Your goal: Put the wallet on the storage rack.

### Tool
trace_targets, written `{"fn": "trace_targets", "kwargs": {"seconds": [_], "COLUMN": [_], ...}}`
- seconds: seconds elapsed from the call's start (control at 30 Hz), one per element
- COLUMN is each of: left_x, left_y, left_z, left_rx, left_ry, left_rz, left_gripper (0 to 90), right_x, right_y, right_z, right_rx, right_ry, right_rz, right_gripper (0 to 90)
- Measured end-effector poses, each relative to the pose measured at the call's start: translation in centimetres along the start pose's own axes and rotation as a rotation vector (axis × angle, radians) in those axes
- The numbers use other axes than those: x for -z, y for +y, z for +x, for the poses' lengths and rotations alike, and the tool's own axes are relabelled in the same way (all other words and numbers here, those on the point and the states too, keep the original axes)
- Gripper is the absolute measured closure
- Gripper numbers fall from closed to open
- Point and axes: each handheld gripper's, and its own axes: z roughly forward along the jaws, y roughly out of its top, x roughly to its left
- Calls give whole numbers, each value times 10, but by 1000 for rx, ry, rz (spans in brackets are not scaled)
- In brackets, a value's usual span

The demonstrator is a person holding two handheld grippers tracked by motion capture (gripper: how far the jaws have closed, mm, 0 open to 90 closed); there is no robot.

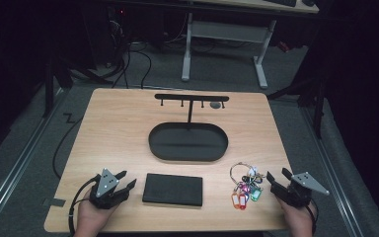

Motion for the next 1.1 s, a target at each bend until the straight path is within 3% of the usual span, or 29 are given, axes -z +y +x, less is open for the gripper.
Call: {"fn": "trace_targets", "kwargs": {"seconds": [0.1,0.3,0.47,0.5,0.73,1.1], "left_x": [-4,-12,-11,-10,-11,-7], "left_y": [0,1,-1,-1,-2,-6], "left_z": [-3,-7,-10,-9,-9,-18], "left_rx": [-30,-36,-49,-50,-50,-114], "left_ry": [0,-31,-33,-51,-59,-58], "left_rz": [18,44,71,77,101,142], "left_gripper": [521,563,584,626,691,830], "right_x": [-5,-6,-7,-8,-11,-18], "right_y": [-2,-3,-2,-2,0,4], "right_z": [2,7,11,13,15,17], "right_rx": [-3,23,35,42,28,31], "right_ry": [10,77,93,107,124,134], "right_rz": [13,18,23,18,16,16], "right_gripper": [346,370,374,365,355,353]}}
